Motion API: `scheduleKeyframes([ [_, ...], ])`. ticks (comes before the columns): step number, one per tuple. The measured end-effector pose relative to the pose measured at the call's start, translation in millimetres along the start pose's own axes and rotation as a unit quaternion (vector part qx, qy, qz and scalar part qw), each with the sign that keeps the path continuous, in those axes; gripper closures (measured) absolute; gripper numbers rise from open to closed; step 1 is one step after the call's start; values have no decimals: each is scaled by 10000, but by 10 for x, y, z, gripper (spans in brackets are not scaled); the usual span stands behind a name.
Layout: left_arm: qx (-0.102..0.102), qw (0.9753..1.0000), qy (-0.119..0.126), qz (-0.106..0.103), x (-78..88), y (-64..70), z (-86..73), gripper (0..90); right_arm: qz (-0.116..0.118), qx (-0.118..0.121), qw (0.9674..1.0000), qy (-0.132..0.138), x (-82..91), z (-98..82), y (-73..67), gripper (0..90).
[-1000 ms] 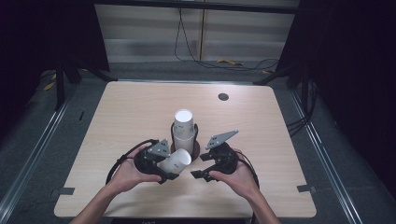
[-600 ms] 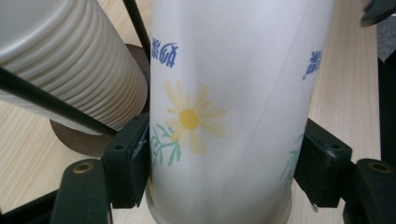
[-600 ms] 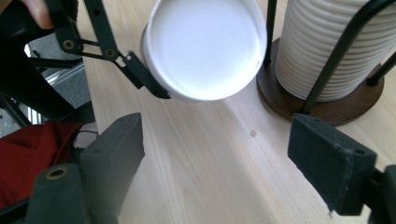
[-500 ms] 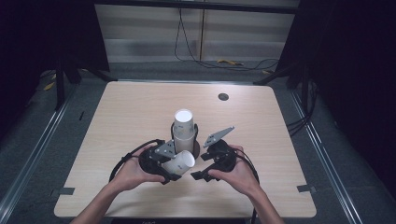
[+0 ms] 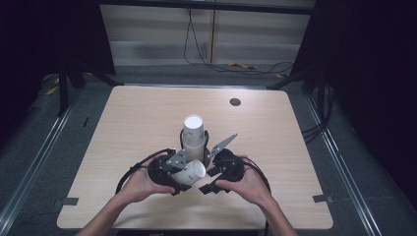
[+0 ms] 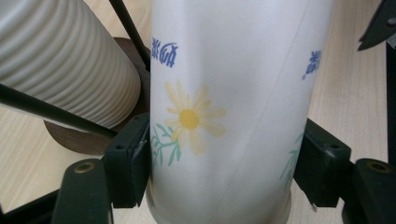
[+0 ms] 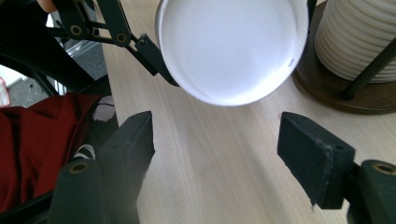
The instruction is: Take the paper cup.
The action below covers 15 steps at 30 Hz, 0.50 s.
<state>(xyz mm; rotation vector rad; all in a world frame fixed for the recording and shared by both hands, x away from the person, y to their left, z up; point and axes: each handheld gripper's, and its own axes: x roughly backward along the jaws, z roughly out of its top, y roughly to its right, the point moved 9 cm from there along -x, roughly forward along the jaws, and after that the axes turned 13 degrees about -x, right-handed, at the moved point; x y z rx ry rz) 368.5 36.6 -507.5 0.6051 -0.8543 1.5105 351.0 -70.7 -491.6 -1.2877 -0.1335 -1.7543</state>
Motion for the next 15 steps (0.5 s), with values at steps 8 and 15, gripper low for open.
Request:
scheduleKeyframes([
  [8, -51, 9998, -164, -37, 3, 15, -5, 304, -159, 59, 9998, -72, -35, 6, 36, 214],
  [15, -124, 9999, -99, 13, 2, 57, 23, 306, -159, 27, 9999, -25, -32, 2, 40, 212],
])
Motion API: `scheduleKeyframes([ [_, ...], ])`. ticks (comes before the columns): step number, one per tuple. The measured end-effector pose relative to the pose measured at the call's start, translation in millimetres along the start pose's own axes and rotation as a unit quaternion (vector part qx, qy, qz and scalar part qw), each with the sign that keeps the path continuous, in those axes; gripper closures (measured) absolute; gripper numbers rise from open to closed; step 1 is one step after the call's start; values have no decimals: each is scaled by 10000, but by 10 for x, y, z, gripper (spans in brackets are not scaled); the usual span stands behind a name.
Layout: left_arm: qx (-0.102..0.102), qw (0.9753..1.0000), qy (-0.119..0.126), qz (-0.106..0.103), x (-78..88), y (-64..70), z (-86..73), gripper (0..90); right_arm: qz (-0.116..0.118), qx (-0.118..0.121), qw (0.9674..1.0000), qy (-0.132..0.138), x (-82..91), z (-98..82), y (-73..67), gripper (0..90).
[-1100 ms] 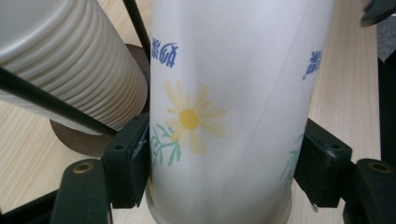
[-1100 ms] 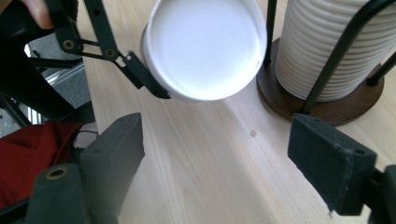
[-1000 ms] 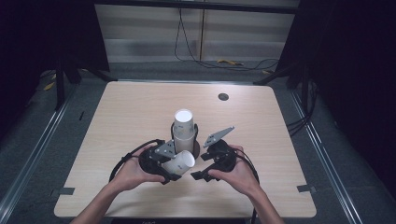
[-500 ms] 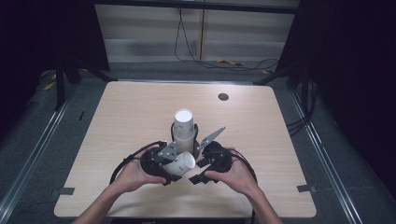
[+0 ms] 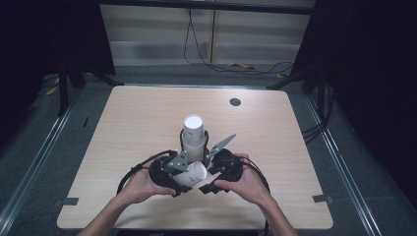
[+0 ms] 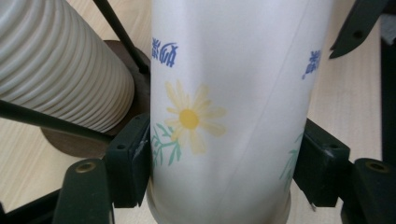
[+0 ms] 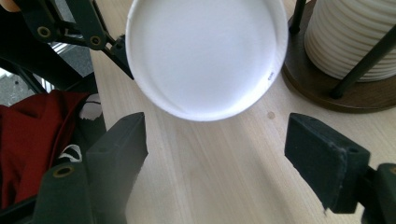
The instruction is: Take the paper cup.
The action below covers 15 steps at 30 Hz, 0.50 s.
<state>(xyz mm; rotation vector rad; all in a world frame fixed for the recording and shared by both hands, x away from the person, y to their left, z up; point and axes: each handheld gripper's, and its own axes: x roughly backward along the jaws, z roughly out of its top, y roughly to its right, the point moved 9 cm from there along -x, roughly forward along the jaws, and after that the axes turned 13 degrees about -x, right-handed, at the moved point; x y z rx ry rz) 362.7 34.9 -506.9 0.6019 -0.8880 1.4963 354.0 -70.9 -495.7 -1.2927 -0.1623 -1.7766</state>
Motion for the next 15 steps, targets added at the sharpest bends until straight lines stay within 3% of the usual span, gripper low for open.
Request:
scheduleKeyframes([
  [15, -182, 9996, -173, 112, -61, 15, 33, 307, 44, 53, 9999, -91, -13, 21, -26, 227],
])
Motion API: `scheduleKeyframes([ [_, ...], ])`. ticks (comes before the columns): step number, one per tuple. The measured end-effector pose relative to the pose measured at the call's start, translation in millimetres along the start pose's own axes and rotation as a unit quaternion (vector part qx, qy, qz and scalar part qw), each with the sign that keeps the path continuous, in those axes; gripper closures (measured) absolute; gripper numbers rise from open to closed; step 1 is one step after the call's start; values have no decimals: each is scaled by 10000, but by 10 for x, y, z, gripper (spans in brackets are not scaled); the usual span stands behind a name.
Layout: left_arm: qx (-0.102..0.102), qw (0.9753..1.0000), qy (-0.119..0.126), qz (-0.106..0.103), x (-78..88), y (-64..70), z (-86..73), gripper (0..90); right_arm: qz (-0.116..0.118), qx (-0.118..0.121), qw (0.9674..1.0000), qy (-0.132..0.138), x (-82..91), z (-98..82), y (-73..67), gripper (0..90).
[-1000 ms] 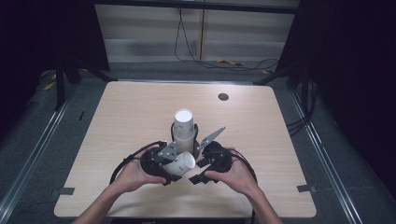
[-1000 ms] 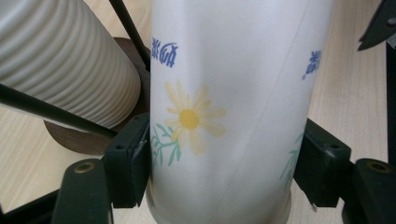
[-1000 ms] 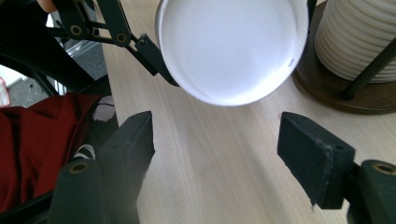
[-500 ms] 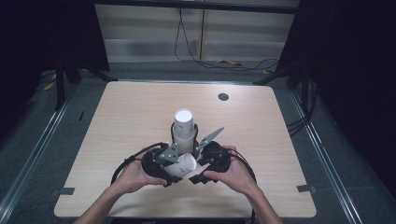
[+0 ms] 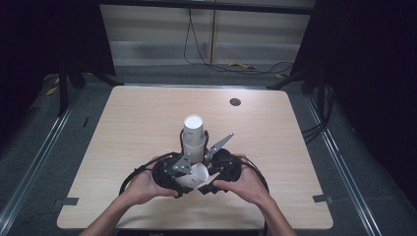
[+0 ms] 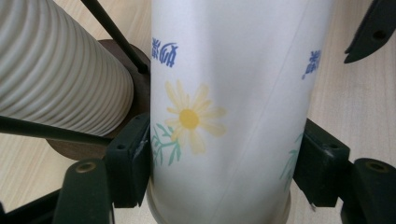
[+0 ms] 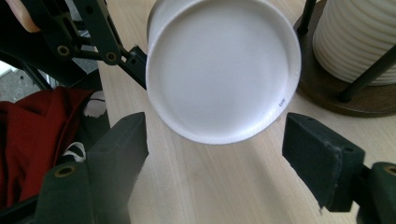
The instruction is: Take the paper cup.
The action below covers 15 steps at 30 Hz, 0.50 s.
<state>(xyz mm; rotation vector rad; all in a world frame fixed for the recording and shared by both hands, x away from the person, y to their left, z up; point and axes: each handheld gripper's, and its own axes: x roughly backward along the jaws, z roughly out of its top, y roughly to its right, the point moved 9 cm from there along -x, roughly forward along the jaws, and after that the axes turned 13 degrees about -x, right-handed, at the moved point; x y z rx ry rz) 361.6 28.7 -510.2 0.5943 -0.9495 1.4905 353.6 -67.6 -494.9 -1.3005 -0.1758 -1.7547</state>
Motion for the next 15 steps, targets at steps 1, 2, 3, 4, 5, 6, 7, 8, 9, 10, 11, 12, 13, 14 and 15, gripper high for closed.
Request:
scheduleKeyframes([
  [1, -24, 10000, -26, 9, 2, 2, 3, 306, 15, -6, 10000, -1, 2, 5, -7, 230],
  [2, -37, 10000, -39, 22, 1, 5, 8, 306, 19, 20, 10000, -8, 3, 9, -10, 232],
  [3, -39, 10000, -32, 20, -4, 13, 14, 306, 41, 42, 10000, -25, 3, 11, -17, 239],
  [4, -31, 9999, -72, 63, -4, 18, 15, 306, 64, 41, 10000, -63, 1, 6, -28, 250],
  [5, -79, 9999, -92, 64, -5, 21, 17, 306, 87, 39, 9999, -109, -4, -1, -38, 250],
  [6, -62, 9999, -84, 38, -6, 36, 22, 306, 99, 58, 9998, -130, -15, -5, -41, 248],
  [7, -80, 9999, -84, 46, -10, 43, 24, 306, 105, 23, 9998, -170, -21, -15, -52, 248],
  [8, -100, 9999, -123, 34, -16, 54, 19, 306, 129, 28, 9997, -189, -27, -22, -61, 248],
  [9, -108, 9998, -150, 28, -19, 59, 15, 306, 142, 18, 9997, -200, -31, -27, -64, 249],
  [10, -105, 9998, -162, 48, -20, 53, 14, 306, 137, 2, 9997, -190, -34, -28, -57, 249],
  [11, -107, 9998, -157, 51, -23, 51, 15, 306, 159, -17, 9997, -188, -34, -30, -54, 249],
  [12, -143, 9998, -169, 34, -24, 48, 14, 306, 157, -42, 9997, -167, -35, -26, -48, 248],
  [13, -131, 9997, -185, 52, -31, 48, 12, 306, 167, -40, 9997, -165, -33, -27, -45, 248],
  [14, -147, 9997, -194, 26, -36, 51, 11, 306, 170, -42, 9997, -163, -31, -26, -45, 247],
  [15, -134, 9997, -193, 17, -39, 55, 11, 306, 181, -36, 9997, -165, -31, -27, -47, 242],
])
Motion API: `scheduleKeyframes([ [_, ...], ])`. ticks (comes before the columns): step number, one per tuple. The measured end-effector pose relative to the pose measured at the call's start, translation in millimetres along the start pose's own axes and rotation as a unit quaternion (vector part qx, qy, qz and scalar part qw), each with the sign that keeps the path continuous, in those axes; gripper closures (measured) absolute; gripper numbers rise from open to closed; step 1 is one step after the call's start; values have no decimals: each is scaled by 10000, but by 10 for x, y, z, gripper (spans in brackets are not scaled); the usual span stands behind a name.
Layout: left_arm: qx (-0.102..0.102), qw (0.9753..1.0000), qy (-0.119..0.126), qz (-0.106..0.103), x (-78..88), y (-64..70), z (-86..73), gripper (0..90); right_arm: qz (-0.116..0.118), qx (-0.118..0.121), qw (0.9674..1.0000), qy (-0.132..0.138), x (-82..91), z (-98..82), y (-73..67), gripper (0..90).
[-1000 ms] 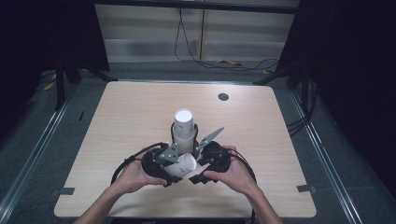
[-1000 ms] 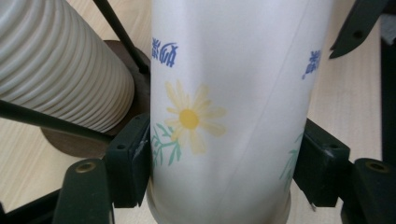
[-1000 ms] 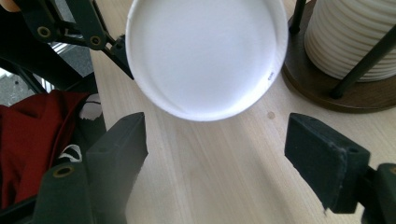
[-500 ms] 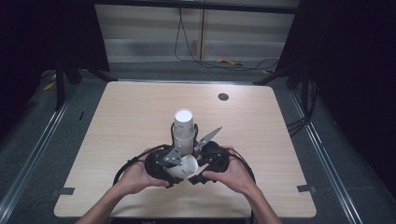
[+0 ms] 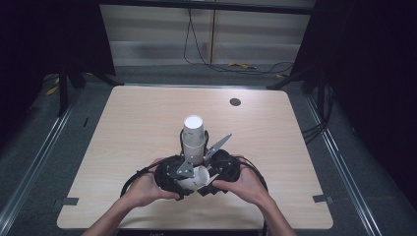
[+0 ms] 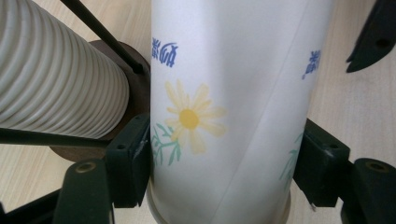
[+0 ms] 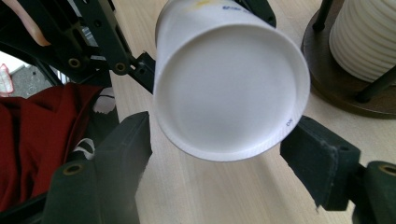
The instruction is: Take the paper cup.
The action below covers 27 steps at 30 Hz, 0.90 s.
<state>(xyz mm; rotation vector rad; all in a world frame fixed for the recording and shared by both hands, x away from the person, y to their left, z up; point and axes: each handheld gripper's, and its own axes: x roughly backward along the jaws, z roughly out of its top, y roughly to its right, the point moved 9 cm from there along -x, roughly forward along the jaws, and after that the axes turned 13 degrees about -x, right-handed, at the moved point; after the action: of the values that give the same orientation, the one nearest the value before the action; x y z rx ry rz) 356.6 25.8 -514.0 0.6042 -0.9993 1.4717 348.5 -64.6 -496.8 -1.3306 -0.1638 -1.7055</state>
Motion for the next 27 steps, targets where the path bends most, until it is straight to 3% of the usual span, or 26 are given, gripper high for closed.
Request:
scheduleKeyframes([
  [5, -69, 9999, -71, -44, -18, 23, 8, 306, 7, 47, 10000, -21, -25, 13, -10, 243],
  [12, -225, 9996, -137, 56, 9, 39, 83, 306, 90, 79, 9999, -64, -1, 37, -49, 265],
  [16, -241, 9996, -126, -24, -7, 50, 61, 306, 82, 103, 9999, -101, -11, 18, -48, 310],
  [22, -287, 9994, -163, -53, -21, 82, 70, 306, 100, 83, 9999, -53, -11, 43, -44, 298],
  [27, -443, 9989, -110, -130, -23, 138, 109, 306, 136, 130, 9997, -127, 9, 1, -67, 335],
])
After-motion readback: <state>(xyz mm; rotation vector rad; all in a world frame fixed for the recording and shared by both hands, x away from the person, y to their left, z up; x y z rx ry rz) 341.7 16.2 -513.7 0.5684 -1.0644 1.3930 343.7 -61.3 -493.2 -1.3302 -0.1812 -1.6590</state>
